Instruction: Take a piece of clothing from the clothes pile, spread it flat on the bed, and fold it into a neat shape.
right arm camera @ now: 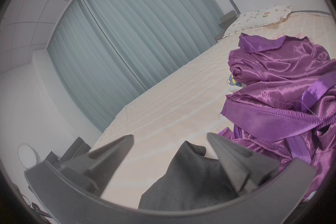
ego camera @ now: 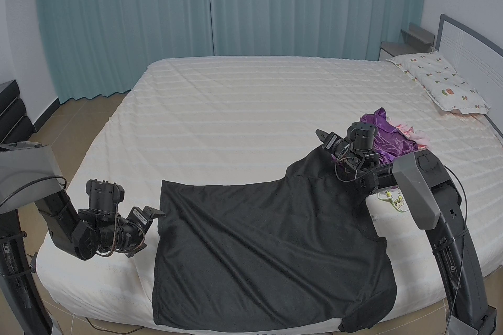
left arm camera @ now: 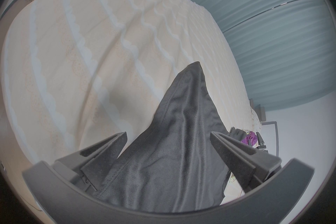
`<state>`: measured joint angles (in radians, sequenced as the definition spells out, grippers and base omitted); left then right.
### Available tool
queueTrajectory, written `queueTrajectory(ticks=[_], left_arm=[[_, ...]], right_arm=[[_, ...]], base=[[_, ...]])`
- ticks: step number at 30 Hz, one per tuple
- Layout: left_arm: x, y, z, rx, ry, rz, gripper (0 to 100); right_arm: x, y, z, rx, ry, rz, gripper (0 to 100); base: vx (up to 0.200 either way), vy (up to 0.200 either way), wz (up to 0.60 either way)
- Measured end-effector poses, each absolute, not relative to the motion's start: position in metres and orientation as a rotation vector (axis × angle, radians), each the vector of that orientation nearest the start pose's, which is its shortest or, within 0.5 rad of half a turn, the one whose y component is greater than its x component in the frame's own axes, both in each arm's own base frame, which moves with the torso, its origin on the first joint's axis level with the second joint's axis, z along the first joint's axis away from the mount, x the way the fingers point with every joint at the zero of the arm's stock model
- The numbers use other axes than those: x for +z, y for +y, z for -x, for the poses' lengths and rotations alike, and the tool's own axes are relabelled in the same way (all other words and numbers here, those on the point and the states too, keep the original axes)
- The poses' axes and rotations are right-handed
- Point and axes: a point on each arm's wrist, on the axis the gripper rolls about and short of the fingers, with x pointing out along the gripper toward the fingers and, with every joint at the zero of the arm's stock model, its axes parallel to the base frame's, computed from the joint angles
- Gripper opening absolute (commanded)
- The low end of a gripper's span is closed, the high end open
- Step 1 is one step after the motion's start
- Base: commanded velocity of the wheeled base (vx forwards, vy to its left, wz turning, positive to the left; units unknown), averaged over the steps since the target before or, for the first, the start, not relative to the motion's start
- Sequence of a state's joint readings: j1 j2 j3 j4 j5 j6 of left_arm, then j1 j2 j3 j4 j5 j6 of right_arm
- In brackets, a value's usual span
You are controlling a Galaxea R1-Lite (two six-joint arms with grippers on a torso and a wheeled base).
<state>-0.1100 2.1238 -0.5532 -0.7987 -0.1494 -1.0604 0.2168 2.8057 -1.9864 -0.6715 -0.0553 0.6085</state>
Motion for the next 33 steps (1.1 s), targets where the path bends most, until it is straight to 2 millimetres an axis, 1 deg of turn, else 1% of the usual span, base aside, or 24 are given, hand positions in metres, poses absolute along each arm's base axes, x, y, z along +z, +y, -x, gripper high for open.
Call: queueTrajectory(ticks=[5,8,13,20,22,24,26,28,29,30,32,33], left_arm=[[0.010,-0.037,-0.303,0.186,0.832,1.015,100],[0.009,-0.037,-0.302,0.185,0.837,1.014,100],[0.010,-0.039,-0.297,0.174,0.849,1.012,100],[0.013,-0.043,-0.290,0.147,0.871,1.010,100],[0.013,-0.044,-0.288,0.142,0.876,1.009,100],[0.014,-0.045,-0.286,0.135,0.882,1.007,100],[0.014,-0.046,-0.285,0.129,0.888,1.004,100],[0.014,-0.047,-0.283,0.123,0.894,1.003,100],[0.014,-0.048,-0.282,0.119,0.897,1.001,100],[0.015,-0.048,-0.282,0.119,0.898,1.001,100],[0.015,-0.049,-0.280,0.114,0.904,0.998,100],[0.015,-0.049,-0.280,0.112,0.905,0.997,100]], right_arm=[[0.009,0.115,-0.534,0.096,0.239,-0.579,100],[0.007,0.113,-0.520,0.089,0.292,-0.572,100],[0.006,0.107,-0.488,0.075,0.372,-0.564,100],[0.009,0.097,-0.434,0.070,0.444,-0.565,100],[0.009,0.093,-0.418,0.072,0.458,-0.567,100],[0.009,0.085,-0.399,0.069,0.476,-0.570,100],[0.011,0.079,-0.386,0.071,0.480,-0.576,100],[0.012,0.065,-0.372,0.076,0.493,-0.590,100],[0.013,0.051,-0.364,0.079,0.503,-0.606,100],[0.014,0.046,-0.361,0.082,0.506,-0.613,100],[0.017,0.026,-0.354,0.093,0.509,-0.638,100],[0.018,0.022,-0.352,0.096,0.509,-0.643,100]], base=[[0.000,0.000,0.00],[-0.200,0.000,0.00],[-0.200,0.000,0.00],[-0.200,0.000,0.00],[0.000,0.000,0.00],[0.000,0.000,0.00],[0.000,0.000,0.00],[0.000,0.000,0.00],[0.000,0.000,0.00],[0.000,0.000,0.00],[0.000,0.000,0.00],[0.000,0.000,0.00]])
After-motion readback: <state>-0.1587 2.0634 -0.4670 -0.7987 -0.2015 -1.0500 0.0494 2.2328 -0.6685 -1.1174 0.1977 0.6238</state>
